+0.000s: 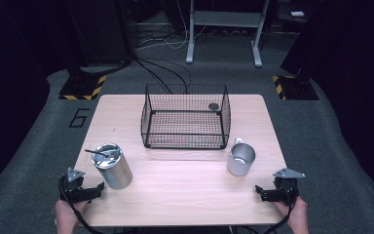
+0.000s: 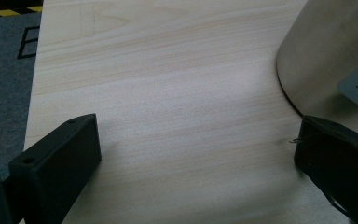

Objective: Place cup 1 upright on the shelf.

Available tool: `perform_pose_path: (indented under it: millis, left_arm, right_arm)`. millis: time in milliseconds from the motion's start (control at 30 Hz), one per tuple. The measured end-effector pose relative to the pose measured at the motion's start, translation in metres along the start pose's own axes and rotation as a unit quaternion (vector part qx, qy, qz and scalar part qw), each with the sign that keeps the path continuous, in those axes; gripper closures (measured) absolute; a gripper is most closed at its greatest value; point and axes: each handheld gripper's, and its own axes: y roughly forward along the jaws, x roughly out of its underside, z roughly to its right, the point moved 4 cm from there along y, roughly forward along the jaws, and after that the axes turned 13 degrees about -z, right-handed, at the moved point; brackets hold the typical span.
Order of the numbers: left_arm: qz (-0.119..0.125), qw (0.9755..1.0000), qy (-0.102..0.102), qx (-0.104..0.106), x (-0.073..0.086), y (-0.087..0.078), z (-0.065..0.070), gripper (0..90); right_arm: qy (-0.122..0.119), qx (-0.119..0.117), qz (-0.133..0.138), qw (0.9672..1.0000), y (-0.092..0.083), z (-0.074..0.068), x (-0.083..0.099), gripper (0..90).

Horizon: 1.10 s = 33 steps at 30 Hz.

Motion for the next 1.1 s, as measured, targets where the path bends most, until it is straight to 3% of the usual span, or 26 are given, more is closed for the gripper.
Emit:
perform_pose_path:
  millis: [833,900,933,1067,1100]
  left_arm:
    - [-0.003,1.0,0.004,0.001,0.0004,-0.0004,0.0002,0.0]
    - [-0.01,0.9999,0.011,-0.002,0.0008,-0.0014,-0.0007,0.0]
    - [-0.004,1.0,0.004,0.002,0.0004,-0.0007,0.0006,0.0]
    - [-0.009,0.9998,0.018,-0.003,0.0019,-0.0028,-0.0004,0.0]
    - [-0.005,0.9999,0.01,-0.001,0.0024,-0.003,0.001,0.0]
  right_arm:
    - [0.009,0.002,0.0,1.0,0.002,0.0023,-0.0026,0.0]
    - [0.01,0.002,0.003,0.9999,0.002,0.0022,-0.0027,0.0]
    - [0.01,0.002,0.003,0.9999,0.002,0.0022,-0.0027,0.0]
    - [0.009,0.002,0.0,1.0,0.0019,0.0022,-0.0026,0.0]
    - [0.009,0.002,0.0,1.0,0.0019,0.0022,-0.0026,0.0]
